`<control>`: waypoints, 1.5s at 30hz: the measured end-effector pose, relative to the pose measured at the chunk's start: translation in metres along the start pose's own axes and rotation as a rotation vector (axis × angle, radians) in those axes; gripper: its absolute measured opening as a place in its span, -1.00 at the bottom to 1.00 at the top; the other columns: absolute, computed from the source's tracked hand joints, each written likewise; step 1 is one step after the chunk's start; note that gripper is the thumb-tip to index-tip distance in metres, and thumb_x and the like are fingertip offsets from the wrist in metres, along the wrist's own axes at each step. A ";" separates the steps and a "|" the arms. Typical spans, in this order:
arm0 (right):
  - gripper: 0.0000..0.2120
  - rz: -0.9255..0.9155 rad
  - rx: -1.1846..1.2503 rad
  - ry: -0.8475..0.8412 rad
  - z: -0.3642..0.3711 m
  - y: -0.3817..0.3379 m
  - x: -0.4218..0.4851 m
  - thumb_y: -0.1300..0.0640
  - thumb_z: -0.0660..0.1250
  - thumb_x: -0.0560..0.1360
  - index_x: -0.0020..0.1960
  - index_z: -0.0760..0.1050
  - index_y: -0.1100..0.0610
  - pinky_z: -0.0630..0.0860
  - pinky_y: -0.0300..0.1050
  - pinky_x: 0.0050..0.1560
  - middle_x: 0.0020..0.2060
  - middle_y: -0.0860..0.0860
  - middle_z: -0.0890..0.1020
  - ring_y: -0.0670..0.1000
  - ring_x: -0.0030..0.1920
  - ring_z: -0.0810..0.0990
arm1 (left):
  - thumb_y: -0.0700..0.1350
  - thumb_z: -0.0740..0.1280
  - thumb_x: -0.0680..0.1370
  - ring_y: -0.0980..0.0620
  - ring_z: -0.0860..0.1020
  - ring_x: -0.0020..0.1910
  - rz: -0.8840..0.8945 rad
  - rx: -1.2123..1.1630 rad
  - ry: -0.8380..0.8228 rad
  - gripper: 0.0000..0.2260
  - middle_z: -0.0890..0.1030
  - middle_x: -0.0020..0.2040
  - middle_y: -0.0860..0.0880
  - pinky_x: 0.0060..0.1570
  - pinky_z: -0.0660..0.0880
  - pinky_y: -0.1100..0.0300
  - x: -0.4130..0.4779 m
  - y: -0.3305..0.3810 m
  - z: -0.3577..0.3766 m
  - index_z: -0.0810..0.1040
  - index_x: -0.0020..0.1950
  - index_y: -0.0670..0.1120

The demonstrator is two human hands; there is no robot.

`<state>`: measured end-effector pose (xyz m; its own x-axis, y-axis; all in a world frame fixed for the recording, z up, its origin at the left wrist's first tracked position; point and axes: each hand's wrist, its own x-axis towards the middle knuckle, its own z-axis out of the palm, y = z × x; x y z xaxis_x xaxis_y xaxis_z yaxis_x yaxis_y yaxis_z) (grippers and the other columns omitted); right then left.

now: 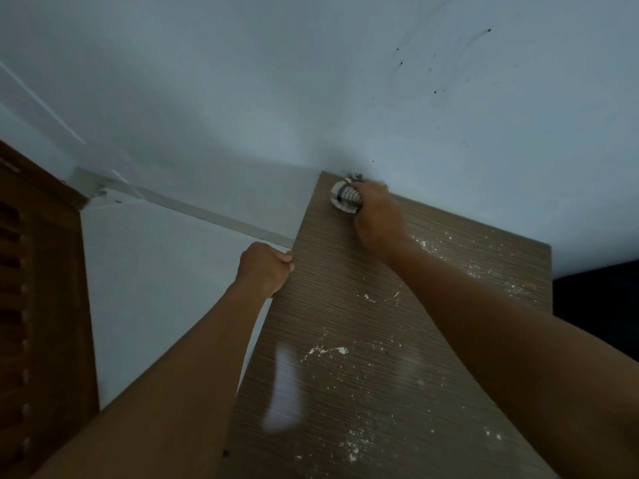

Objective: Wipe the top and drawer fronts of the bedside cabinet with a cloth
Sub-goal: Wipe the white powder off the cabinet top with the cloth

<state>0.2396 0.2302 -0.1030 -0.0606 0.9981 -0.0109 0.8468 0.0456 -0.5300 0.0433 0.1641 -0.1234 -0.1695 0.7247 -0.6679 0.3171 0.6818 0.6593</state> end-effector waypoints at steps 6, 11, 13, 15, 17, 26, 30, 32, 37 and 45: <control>-0.57 -0.088 -0.017 -0.310 0.006 -0.002 -0.015 0.28 0.19 0.54 0.37 0.40 0.01 0.31 0.11 0.34 0.35 0.12 0.46 0.15 0.34 0.40 | -0.18 0.45 0.49 -0.14 0.63 0.03 0.001 0.003 0.022 -0.86 0.66 0.05 -0.14 0.00 0.61 -0.10 -0.002 0.001 0.001 0.69 0.04 -0.13; -0.56 -0.222 -0.019 -0.346 0.012 0.002 -0.078 0.30 0.21 0.53 0.36 0.43 0.03 0.22 0.08 0.44 0.43 0.01 0.38 0.04 0.45 0.27 | -0.19 0.47 0.48 -0.15 0.64 0.01 -0.034 -0.012 0.001 -0.89 0.67 0.05 -0.14 0.00 0.61 -0.10 -0.009 0.004 -0.003 0.69 0.00 -0.10; -0.56 -0.283 -0.009 -0.365 0.015 0.005 -0.107 0.31 0.24 0.51 0.36 0.44 0.05 0.24 0.06 0.44 0.42 0.03 0.39 0.05 0.44 0.30 | -0.20 0.46 0.49 -0.15 0.64 0.01 -0.042 -0.018 0.003 -0.92 0.67 0.04 -0.13 0.00 0.61 -0.06 -0.012 0.007 -0.003 0.68 -0.04 -0.07; -0.56 -0.332 0.008 -0.388 0.016 0.005 -0.137 0.31 0.27 0.49 0.35 0.44 0.08 0.20 -0.03 0.41 0.41 0.05 0.40 0.07 0.43 0.32 | -0.20 0.45 0.49 -0.14 0.63 0.02 -0.040 -0.021 0.010 -0.92 0.66 0.03 -0.12 -0.04 0.61 -0.01 -0.014 0.008 -0.003 0.68 -0.03 -0.09; -0.55 -0.379 0.021 -0.413 0.016 0.005 -0.164 0.29 0.28 0.47 0.35 0.45 0.10 0.20 -0.07 0.37 0.41 0.06 0.40 0.08 0.43 0.33 | -0.19 0.45 0.50 -0.12 0.63 0.02 -0.022 0.003 0.030 -0.86 0.66 0.05 -0.11 -0.04 0.61 0.01 -0.014 0.008 -0.001 0.68 0.05 -0.12; -0.58 -0.271 0.214 -0.373 -0.028 0.006 -0.200 0.25 0.20 0.49 0.32 0.45 0.05 0.42 -0.25 0.15 0.24 0.04 0.57 -0.07 0.16 0.51 | -0.12 0.31 0.58 -0.13 0.55 0.20 0.186 0.407 0.171 -0.75 0.59 0.24 -0.16 0.20 0.48 0.10 -0.029 0.008 0.011 0.62 0.22 -0.12; -0.61 -0.143 0.251 -0.130 -0.069 0.035 -0.178 0.32 0.22 0.53 0.31 0.47 0.04 0.47 -0.30 -0.03 0.12 -0.01 0.61 -0.16 -0.01 0.55 | 0.09 0.29 0.57 -0.18 0.36 0.35 0.453 0.757 0.278 -0.61 0.37 0.40 -0.16 0.19 0.42 -0.05 -0.053 0.022 0.034 0.50 0.31 -0.08; -0.63 -0.050 0.202 -0.031 -0.084 0.057 -0.162 0.30 0.23 0.55 0.30 0.47 0.02 0.40 -0.34 -0.17 0.06 -0.01 0.62 -0.22 -0.12 0.51 | 0.17 0.27 0.55 -0.16 0.29 0.41 0.539 0.836 0.183 -0.48 0.31 0.45 -0.13 0.25 0.37 -0.08 -0.058 0.028 0.050 0.38 0.43 -0.06; -0.59 0.231 0.121 0.178 -0.096 0.106 -0.116 0.28 0.16 0.55 0.36 0.39 0.02 0.47 -0.21 -0.20 0.06 0.03 0.59 -0.04 -0.08 0.53 | 0.20 0.31 0.52 -0.12 0.10 0.51 0.400 0.938 0.044 -0.38 0.12 0.54 -0.09 0.36 0.28 -0.10 -0.060 0.036 0.074 0.28 0.50 -0.02; -0.53 0.325 -0.004 0.128 -0.056 0.124 -0.057 0.29 0.16 0.50 0.40 0.37 0.11 0.42 0.05 0.23 0.29 0.13 0.49 0.15 0.26 0.45 | 0.08 0.34 0.54 -0.14 0.08 0.50 0.390 1.000 -0.027 -0.44 0.15 0.53 -0.08 0.37 0.27 -0.12 -0.052 0.045 0.069 0.29 0.51 0.01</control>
<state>0.3777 0.1813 -0.1205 0.2791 0.9576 -0.0716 0.8129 -0.2753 -0.5132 0.1306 0.1506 -0.0827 0.1255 0.8640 -0.4876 0.9670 0.0033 0.2548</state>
